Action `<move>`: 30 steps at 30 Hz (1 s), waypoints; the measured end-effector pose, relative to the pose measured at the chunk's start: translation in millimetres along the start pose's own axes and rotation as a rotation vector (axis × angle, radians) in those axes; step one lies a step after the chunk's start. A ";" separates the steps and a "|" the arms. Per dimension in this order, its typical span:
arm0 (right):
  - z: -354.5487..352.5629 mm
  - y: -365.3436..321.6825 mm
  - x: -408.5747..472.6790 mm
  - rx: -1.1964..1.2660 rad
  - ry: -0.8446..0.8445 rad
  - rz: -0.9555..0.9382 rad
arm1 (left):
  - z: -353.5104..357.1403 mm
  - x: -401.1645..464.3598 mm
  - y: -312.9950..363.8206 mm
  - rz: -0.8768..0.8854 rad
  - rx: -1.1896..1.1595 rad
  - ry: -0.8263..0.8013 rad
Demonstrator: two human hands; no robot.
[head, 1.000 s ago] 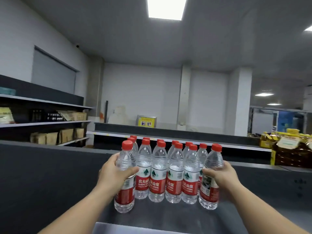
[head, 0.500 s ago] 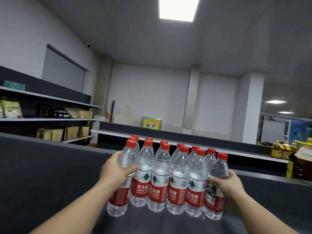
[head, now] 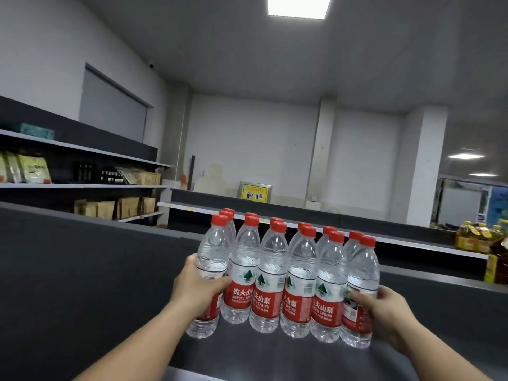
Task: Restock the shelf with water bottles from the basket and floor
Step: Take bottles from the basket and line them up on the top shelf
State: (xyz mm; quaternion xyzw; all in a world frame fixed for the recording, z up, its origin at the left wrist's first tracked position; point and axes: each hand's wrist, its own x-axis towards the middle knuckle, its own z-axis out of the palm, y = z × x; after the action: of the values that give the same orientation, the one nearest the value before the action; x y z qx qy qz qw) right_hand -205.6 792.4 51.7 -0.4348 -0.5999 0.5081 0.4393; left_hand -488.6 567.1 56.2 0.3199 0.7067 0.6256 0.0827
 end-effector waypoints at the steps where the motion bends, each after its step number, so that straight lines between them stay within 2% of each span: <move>1: 0.4 0.3 0.2 0.001 0.001 0.005 | -0.1 1.6 -0.8 0.000 -0.008 -0.001; 8: 5.9 1.5 -16.9 -0.099 0.095 0.035 | -3.0 -4.7 0.1 -0.025 0.048 -0.070; 12: 16.1 -23.3 -45.2 -0.151 0.127 0.007 | -12.6 -15.9 7.7 -0.058 0.066 -0.086; 18: 32.4 -68.2 -104.1 -0.230 0.113 -0.030 | -43.3 -36.5 23.0 -0.001 0.074 -0.079; 25: 80.0 -104.0 -235.3 -0.205 0.064 -0.091 | -128.1 -91.4 27.6 0.045 0.026 -0.147; 30: 139.6 -86.5 -360.2 -0.187 0.009 -0.089 | -214.3 -164.4 -5.6 0.029 0.029 -0.214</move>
State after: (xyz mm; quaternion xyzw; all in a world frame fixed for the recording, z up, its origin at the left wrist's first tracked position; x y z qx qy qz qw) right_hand -262.4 402.8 93.1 -0.4490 -0.6612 0.4280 0.4219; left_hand -472.9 297.5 48.0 0.3963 0.6980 0.5789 0.1438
